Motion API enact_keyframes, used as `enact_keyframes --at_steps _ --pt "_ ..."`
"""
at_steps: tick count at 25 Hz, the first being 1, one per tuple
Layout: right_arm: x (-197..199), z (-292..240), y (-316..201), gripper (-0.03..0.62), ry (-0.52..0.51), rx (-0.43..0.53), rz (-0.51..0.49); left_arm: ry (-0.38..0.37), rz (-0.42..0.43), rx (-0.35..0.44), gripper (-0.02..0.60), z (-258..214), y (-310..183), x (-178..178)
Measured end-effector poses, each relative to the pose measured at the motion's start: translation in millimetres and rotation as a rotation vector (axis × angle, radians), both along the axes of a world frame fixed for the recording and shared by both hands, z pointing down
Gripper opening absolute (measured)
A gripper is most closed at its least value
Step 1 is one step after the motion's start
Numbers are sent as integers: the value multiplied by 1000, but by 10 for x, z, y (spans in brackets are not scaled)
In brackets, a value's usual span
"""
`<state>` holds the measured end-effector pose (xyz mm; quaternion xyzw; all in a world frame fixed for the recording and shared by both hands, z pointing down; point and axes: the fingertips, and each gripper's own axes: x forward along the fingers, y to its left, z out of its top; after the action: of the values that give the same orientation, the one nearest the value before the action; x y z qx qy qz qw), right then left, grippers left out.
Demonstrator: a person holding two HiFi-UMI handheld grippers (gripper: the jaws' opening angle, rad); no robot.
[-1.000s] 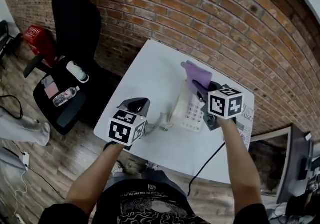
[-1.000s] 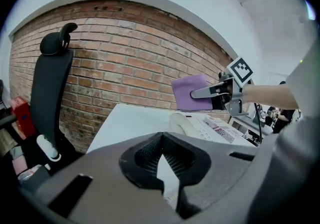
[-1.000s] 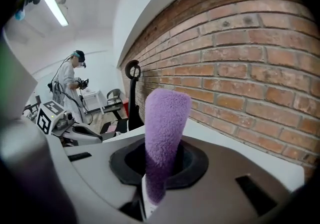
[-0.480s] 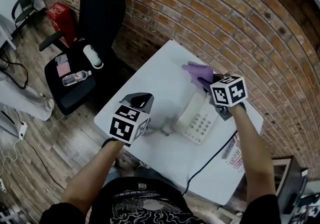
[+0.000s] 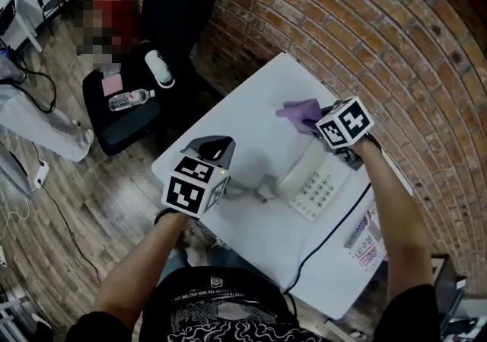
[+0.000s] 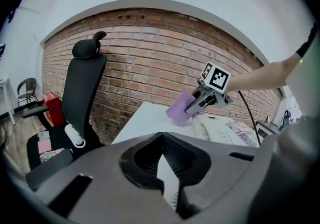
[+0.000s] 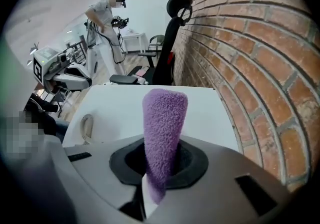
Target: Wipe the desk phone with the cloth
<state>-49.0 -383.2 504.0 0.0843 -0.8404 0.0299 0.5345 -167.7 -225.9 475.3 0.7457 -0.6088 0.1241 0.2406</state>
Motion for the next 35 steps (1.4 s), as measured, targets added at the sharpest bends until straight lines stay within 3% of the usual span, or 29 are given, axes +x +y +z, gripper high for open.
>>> enact_keyframes --at_steps 9,21,35 --pt "-51 158 277 46 89 -40 -30 -9 49 -18 5 48 98 -56" --pt "-148 197 705 46 129 -67 -41 -27 132 -4 5 -34 106 -140" --pt "-176 293 1220 46 140 -99 31 -12 258 19 5 -74 154 -114"
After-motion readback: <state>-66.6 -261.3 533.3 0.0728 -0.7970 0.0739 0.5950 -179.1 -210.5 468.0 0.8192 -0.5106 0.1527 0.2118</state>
